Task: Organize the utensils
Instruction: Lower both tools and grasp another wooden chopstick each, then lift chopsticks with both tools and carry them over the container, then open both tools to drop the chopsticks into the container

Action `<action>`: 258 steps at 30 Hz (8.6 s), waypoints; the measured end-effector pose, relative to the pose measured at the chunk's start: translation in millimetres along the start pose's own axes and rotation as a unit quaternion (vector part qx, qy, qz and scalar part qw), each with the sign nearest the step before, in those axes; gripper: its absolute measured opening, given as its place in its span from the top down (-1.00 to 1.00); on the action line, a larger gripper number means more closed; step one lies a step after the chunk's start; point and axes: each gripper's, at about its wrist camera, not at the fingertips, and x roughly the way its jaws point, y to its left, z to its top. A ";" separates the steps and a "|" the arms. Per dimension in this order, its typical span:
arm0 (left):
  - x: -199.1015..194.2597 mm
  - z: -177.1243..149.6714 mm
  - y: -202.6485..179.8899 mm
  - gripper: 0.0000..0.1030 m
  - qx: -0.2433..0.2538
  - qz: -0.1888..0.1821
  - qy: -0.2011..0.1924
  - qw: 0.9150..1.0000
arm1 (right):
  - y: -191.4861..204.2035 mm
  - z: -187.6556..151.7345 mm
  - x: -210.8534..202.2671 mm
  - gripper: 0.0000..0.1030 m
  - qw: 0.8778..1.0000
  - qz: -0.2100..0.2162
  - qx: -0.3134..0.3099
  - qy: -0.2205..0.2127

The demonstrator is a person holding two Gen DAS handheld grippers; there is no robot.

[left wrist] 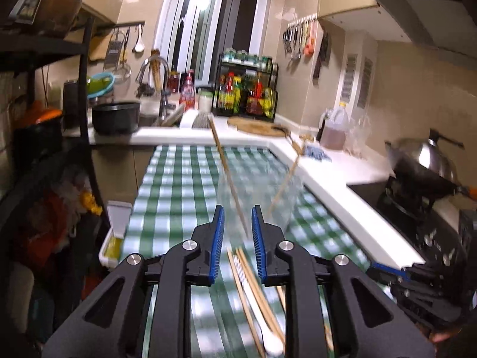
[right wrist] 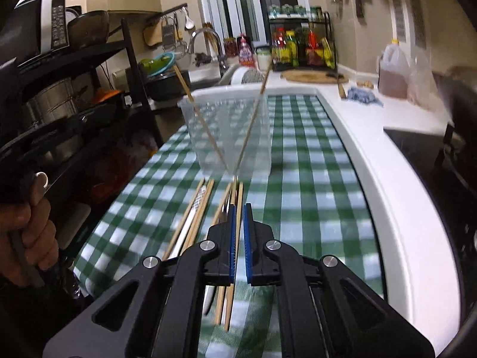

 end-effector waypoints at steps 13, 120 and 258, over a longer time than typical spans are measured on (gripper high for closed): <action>38.5 -117.8 -2.7 0.82 -0.039 -0.009 0.139 0.989 | 3.5 -46.1 46.9 0.85 0.996 0.001 -0.002 0.089; -5.8 -109.1 4.8 0.88 0.017 0.097 0.069 0.993 | 4.2 -30.2 15.5 0.88 0.995 -0.095 -0.027 0.024; -3.8 39.9 15.3 0.00 0.019 0.047 -0.058 0.997 | -5.9 64.3 -32.2 0.57 0.995 -0.029 0.010 -0.090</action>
